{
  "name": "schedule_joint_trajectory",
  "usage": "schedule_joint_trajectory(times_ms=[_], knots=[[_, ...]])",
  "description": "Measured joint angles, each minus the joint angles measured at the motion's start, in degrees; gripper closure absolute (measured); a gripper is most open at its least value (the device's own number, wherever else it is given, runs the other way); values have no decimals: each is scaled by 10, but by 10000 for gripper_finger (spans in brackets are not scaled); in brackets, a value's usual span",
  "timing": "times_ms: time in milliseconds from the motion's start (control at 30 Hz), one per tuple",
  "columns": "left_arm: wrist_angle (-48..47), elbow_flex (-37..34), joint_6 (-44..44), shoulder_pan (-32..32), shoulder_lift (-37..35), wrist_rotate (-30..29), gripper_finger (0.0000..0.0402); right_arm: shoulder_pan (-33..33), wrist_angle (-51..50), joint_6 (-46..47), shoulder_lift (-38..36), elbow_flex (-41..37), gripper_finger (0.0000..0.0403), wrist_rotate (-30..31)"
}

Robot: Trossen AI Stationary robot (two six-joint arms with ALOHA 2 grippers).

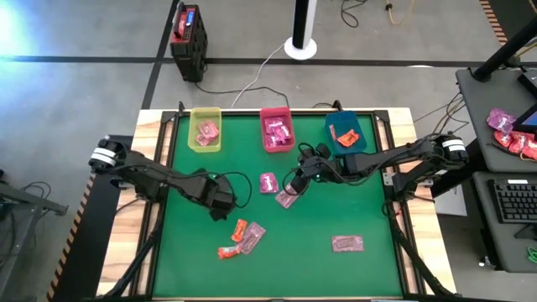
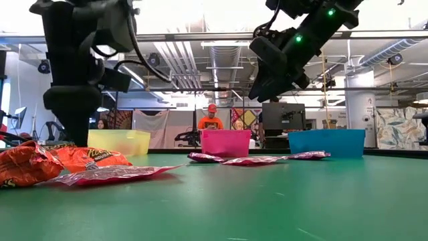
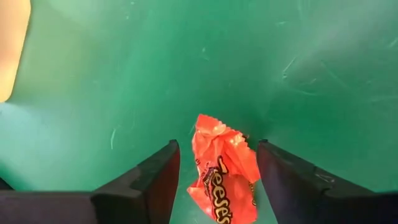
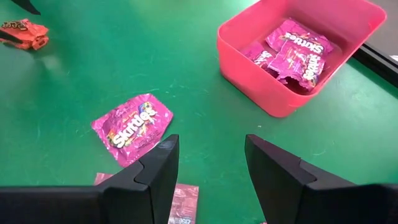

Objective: Sort candy by brand, put in halloween buckets
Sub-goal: Put the orange candy into the blue bin

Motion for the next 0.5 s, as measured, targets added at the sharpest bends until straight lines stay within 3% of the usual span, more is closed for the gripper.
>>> schedule_joint_trajectory(times_ms=[267, 500], knots=[[5, -3, 24, 3, 37, 10, 248, 0, 0, 2, 0, 0, 225, 0], [14, -2, 53, 7, 55, 19, 358, 0, 0, 2, 0, 0, 225, 0]])
